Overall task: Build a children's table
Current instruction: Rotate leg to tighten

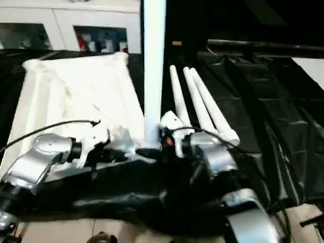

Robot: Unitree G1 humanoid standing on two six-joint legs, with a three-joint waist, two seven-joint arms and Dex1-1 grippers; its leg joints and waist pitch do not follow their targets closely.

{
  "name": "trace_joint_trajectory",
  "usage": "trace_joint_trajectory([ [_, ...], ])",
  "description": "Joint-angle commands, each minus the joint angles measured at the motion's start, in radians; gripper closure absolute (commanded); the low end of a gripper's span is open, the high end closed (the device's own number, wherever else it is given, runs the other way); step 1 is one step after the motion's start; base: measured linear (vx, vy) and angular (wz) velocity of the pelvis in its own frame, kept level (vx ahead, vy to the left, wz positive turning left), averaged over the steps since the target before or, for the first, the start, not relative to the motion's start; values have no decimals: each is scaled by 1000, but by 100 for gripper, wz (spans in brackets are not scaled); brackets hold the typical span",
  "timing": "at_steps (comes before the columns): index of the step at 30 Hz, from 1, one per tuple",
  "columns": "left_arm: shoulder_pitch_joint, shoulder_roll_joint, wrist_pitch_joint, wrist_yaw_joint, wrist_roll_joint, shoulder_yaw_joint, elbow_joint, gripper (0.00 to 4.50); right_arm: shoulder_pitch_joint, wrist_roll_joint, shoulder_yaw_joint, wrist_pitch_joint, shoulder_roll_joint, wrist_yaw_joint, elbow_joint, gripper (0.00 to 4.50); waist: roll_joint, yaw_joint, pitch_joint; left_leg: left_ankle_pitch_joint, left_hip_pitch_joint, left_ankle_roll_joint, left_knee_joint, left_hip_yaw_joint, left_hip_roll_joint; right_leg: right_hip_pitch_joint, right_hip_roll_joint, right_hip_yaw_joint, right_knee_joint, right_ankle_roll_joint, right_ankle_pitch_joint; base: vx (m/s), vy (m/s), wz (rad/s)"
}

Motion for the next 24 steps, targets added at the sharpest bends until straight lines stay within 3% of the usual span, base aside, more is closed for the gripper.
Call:
trace_joint_trajectory([
  [1, -14, 3, -21, -50, -29, -16, -29, 450, 4, 10, 5, 21, -11, 21, -38, 89, 16, -3, -74, -276, 22, -3, -62, -4, 29, 42, -71, 42, -71, -211, -216, 0, 0, 0],
  [8, -27, -2, -25, -45, -24, -15, -6, 450, 14, 17, 18, 42, 5, 21, -54, 152, 13, -1, -75, -273, 20, -6, -63, -4, 28, 44, -71, 41, -69, -210, -209, 0, 0, 0],
  [11, -42, -27, -11, -1, -18, -4, 17, 450, 17, -3, 17, 41, 36, -45, -28, 174, 13, -3, -72, -292, 22, -15, -65, -6, 28, 41, -73, 42, -74, -200, -253, 0, 0, 0],
  [14, -63, -61, 21, 57, -18, 16, 33, 450, -8, -35, -6, 37, 79, -193, 44, 183, 13, -11, -69, -322, 24, -35, -67, -8, 25, 38, -74, 42, -78, -189, -312, 0, 0, 0],
  [15, -95, -109, 75, 147, -8, 37, 49, 450, -47, -42, -53, 56, 138, -384, 134, 183, 15, -16, -70, -331, 25, -44, -67, -11, 25, 38, -77, 43, -77, -186, -332, 0, 0, 0],
  [17, -112, -135, 99, 201, 3, 45, 59, 450, -66, -33, -82, 69, 169, -474, 175, 184, 13, -26, -68, -348, 26, -59, -68, -15, 22, 38, -77, 40, -82, -176, -377, 0, 0, 0],
  [18, -122, -150, 116, 233, 9, 50, 67, 450, -75, -28, -94, 77, 183, -515, 192, 184, 13, -31, -69, -337, 19, -57, -70, -16, 22, 44, -78, 40, -82, -167, -369, 0, 0, 0],
  [22, -164, -219, 189, 377, 27, 82, 104, 450, -109, -5, -133, 103, 238, -639, 250, 185, 14, -36, -73, -310, 26, -42, -62, -9, 20, 38, -72, 43, -81, -189, -284, 0, 0, 0],
  [24, -187, -249, 193, 449, 57, 75, 126, 450, -133, 2, -143, 82, 282, -673, 282, 185, 13, -34, -75, -291, 22, -34, -61, -8, 19, 42, -72, 42, -79, -190, -260, 0, 0, 0],
])
